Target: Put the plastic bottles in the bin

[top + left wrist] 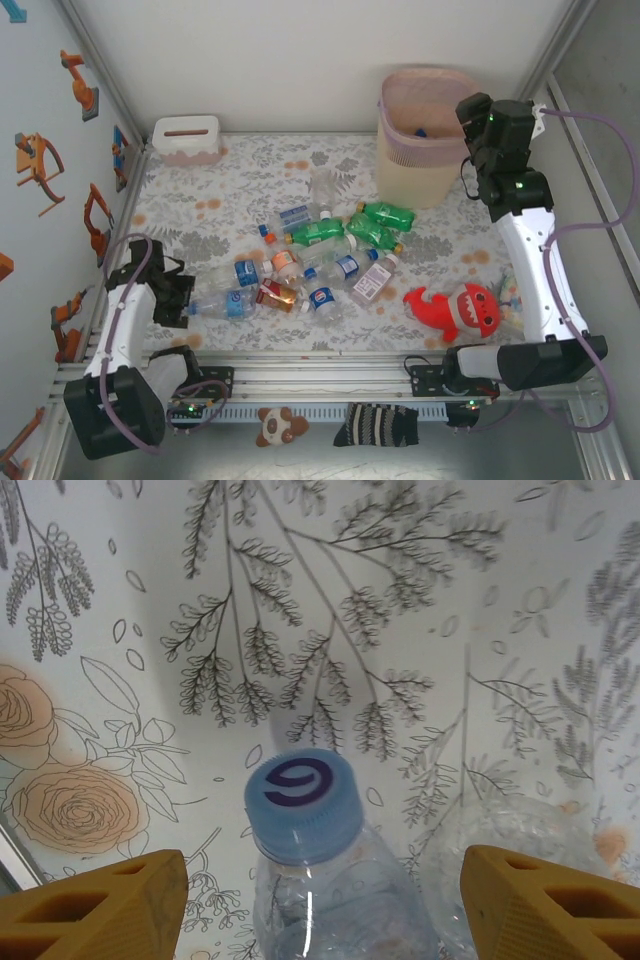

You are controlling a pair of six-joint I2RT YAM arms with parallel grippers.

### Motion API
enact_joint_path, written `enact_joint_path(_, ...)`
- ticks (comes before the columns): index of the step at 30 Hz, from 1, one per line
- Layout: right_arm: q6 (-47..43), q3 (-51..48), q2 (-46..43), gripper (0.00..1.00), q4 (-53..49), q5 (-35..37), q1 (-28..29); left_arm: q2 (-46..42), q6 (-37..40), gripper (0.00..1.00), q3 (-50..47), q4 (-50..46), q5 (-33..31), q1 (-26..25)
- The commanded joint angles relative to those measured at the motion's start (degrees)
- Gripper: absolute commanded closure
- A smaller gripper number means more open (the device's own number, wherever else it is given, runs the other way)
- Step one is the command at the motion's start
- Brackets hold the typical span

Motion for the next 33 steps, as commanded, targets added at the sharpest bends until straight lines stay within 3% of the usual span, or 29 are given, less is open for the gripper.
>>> enact_joint_path(1,-1.5,-0.6,-0.9,0.2,0.6,1.8,-0.4,1.0,-0.6,0.28,-1.4,1.3,4.1,2.5)
enact_joint_path(12,-1.3,-0.6,-1.4,0.21,1.2,0.7,-0.4,7.1,2.4,0.34,-5.3,10.1,12.0,9.8)
enact_joint_path(33,-1.4,-0.5,-2.4,0.23,0.7,1.0,-0.4,11.1,5.0,0.46,-4.4,9.4,10.1,11.6)
